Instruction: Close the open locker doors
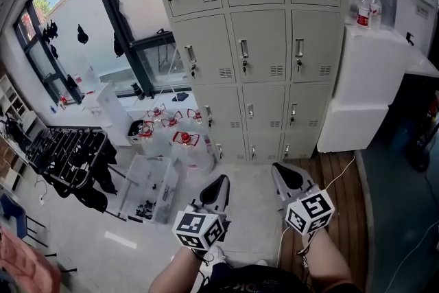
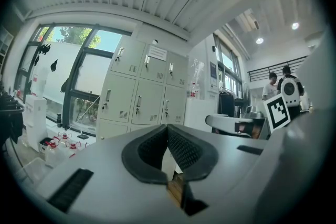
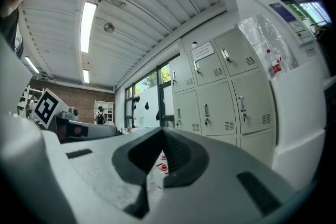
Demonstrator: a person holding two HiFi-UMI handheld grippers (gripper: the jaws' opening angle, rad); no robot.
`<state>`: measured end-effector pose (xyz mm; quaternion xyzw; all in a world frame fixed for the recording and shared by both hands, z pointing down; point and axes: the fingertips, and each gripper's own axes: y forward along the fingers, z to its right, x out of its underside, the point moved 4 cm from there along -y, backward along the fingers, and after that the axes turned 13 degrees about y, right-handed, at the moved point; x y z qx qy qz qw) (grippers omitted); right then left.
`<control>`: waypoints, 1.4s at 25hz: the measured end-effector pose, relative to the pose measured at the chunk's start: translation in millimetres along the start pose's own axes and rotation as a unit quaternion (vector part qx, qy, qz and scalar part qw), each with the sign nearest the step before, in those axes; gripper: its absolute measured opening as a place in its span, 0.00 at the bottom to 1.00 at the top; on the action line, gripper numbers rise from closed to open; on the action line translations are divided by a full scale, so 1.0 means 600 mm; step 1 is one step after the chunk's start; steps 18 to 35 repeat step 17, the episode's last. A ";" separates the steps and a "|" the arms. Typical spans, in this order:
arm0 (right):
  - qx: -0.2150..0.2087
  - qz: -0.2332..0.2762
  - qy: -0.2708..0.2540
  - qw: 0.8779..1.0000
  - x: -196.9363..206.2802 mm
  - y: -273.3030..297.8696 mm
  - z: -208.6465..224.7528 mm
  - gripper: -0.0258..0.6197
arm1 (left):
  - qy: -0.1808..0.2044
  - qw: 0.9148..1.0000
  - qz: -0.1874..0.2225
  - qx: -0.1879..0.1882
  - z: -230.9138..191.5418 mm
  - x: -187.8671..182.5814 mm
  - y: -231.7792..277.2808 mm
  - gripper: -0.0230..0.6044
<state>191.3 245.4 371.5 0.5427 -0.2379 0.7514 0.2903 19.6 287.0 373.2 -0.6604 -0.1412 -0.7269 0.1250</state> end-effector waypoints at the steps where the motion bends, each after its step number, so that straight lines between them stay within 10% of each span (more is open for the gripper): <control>1: 0.000 0.000 0.000 1.000 -0.001 0.000 0.000 0.04 | 0.000 1.000 0.000 0.001 0.001 -0.001 0.001 0.04; 35: -0.004 0.004 0.001 1.000 -0.007 -0.007 0.008 0.04 | 0.002 1.000 0.001 -0.001 0.011 -0.004 0.008 0.04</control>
